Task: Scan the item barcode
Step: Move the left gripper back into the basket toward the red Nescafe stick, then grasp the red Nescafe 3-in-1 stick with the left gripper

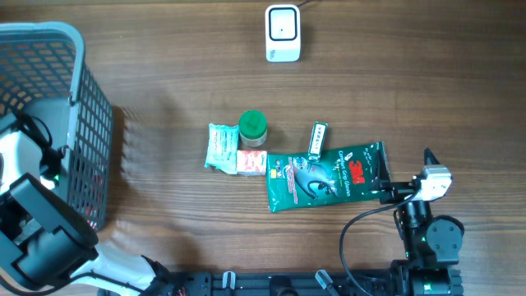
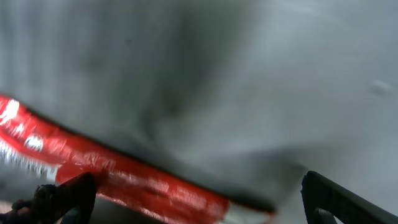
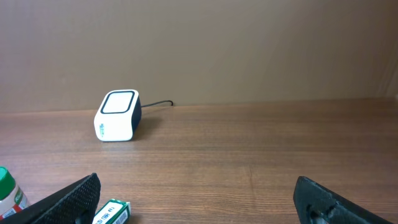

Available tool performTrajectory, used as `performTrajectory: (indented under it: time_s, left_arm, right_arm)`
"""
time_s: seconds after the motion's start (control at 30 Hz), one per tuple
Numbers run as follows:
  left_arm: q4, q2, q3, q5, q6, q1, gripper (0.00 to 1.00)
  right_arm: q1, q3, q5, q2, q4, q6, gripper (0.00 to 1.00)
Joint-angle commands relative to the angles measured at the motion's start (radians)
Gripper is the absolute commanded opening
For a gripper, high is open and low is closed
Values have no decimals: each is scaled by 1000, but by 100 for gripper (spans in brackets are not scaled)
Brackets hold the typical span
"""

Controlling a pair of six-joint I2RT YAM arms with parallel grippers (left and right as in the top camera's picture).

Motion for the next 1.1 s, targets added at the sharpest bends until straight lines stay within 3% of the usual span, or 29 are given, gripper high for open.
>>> performTrajectory:
  time_s: [0.0,0.2,0.43,0.6,0.73,0.83,0.93,1.07]
  left_arm:
    - [45,4,-90,-2,-31,-4,100]
    - [149,4,-149,-89,-31,-3,93]
    - [273,3,-148,-253,-12,-3,98]
    - [435,3,-148,-248,184,-3,98]
    - [479,0,-148,-238,289,-3,95]
    - [456,-16,-147,-187,269,-3,93]
    - [346,-59,-131,-164,117,-3,94]
    - [284,-88,-97,-124,100,-3,96]
  right_arm:
    - [4,-1,14,-4,3,-9,100]
    - [4,-1,14,-4,3,-9,100]
    - [4,-1,13,-4,3,-9,100]
    - [4,-1,13,-4,3,-9,100]
    - [4,-1,14,-4,3,-9,100]
    - [4,-1,14,-4,3,-9,100]
    - [4,-1,14,-4,3,-9,100]
    - [4,-1,14,-4,3,-9,100]
